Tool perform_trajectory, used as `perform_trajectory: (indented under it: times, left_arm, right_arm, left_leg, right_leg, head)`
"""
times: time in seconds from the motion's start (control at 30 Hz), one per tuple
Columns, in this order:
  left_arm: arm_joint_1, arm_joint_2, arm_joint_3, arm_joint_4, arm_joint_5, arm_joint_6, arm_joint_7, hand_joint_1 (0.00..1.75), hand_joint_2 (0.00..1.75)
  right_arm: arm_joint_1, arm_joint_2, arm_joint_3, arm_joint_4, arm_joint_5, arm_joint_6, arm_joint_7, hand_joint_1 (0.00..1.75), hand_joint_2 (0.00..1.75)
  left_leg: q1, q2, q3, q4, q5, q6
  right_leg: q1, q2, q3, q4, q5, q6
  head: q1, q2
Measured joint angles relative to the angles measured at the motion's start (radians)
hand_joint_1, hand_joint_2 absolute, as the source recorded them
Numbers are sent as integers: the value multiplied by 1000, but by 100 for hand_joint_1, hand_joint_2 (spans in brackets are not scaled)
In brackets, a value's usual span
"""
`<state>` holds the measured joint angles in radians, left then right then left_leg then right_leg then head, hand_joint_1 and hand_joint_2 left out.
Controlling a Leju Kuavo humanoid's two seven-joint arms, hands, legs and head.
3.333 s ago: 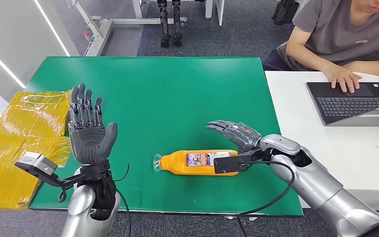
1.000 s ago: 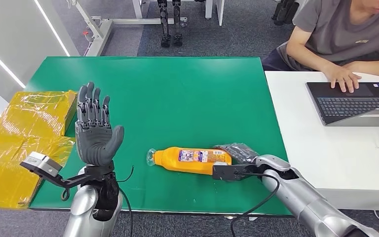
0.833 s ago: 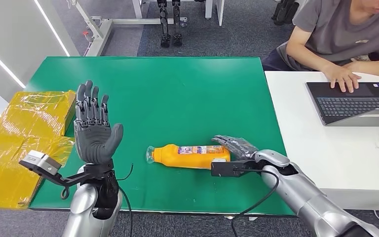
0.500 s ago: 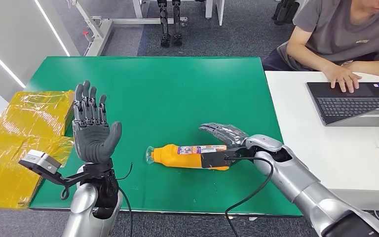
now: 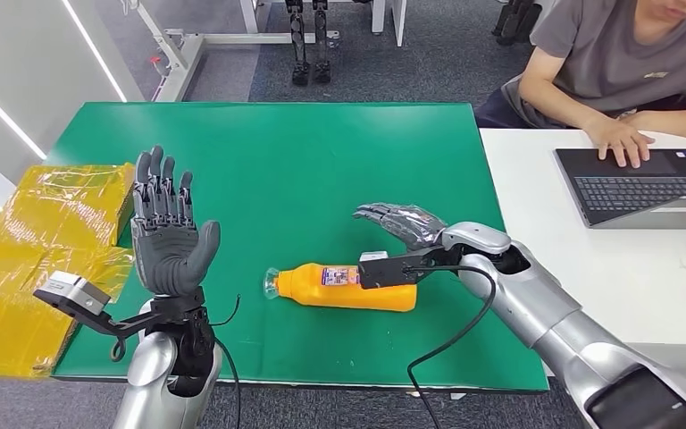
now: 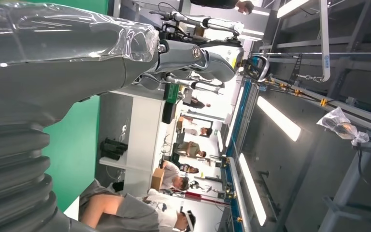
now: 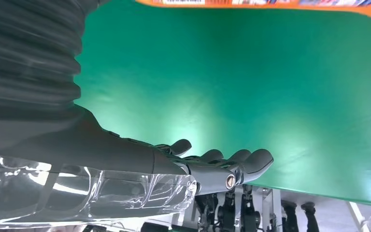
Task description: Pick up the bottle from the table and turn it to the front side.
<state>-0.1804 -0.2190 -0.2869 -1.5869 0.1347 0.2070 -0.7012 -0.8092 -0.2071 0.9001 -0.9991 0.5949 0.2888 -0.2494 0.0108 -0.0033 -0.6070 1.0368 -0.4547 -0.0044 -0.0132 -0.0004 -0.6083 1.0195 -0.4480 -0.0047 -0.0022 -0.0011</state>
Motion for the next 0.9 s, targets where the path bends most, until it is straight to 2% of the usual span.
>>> perform_trajectory:
  times: [0.33,0.9]
  left_arm:
    - [0,0,0,0,6,0,0,0,175]
    - [0,0,-1,0,9,5,0,0,175]
  right_arm:
    - [-22,3,17,19,-65,72,-7,0,175]
    - [-16,54,85,151,-129,88,-70,0,175]
  left_leg:
    - [0,0,0,0,0,0]
    - [0,0,0,0,0,0]
  right_leg:
    - [0,0,0,0,0,0]
    - [0,0,0,0,0,0]
  head:
    - [0,0]
    - [0,0]
